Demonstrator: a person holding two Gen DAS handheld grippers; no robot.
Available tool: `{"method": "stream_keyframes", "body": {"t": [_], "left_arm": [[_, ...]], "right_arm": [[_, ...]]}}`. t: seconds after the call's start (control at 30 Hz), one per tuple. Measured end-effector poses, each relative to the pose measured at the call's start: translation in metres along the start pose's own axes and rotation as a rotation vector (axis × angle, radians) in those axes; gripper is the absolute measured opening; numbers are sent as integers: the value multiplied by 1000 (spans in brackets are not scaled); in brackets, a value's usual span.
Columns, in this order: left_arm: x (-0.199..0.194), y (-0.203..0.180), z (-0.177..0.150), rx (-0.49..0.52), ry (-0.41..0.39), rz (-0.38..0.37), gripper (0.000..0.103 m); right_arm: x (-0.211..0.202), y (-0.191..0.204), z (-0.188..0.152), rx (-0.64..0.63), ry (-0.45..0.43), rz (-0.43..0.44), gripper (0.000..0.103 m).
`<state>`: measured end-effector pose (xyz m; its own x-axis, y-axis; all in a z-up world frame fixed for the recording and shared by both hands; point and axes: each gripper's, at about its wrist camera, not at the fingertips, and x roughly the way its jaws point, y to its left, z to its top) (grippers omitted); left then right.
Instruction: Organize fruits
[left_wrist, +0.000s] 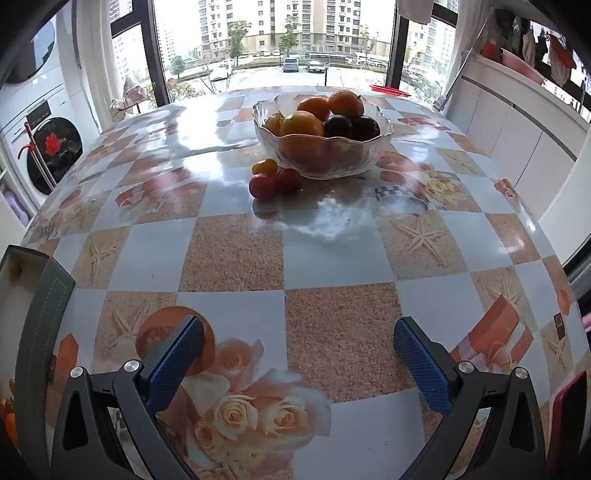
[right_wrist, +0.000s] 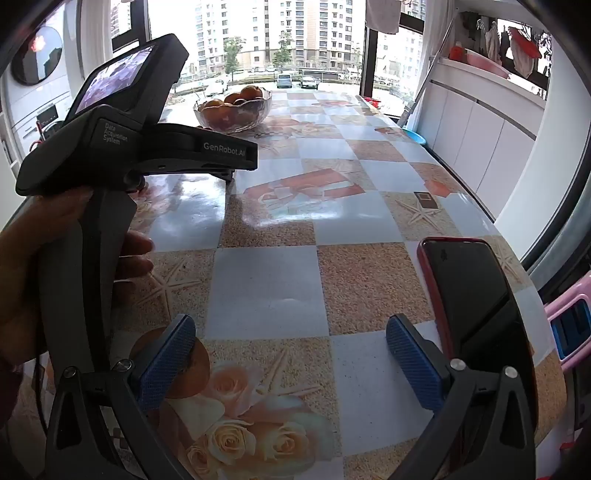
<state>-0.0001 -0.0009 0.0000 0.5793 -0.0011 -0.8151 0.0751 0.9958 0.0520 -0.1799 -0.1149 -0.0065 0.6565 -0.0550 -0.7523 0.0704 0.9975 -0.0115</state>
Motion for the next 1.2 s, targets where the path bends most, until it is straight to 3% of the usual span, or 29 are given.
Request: {"method": "stream_keyframes", "body": {"t": [0.03, 1.2], "left_arm": [[0, 3, 0, -55, 0, -69, 103], [0, 2, 0, -42, -2, -50, 103]], "right_arm": [[0, 0, 0, 0, 0, 0, 103], [0, -1, 0, 5, 1, -4, 103]]}}
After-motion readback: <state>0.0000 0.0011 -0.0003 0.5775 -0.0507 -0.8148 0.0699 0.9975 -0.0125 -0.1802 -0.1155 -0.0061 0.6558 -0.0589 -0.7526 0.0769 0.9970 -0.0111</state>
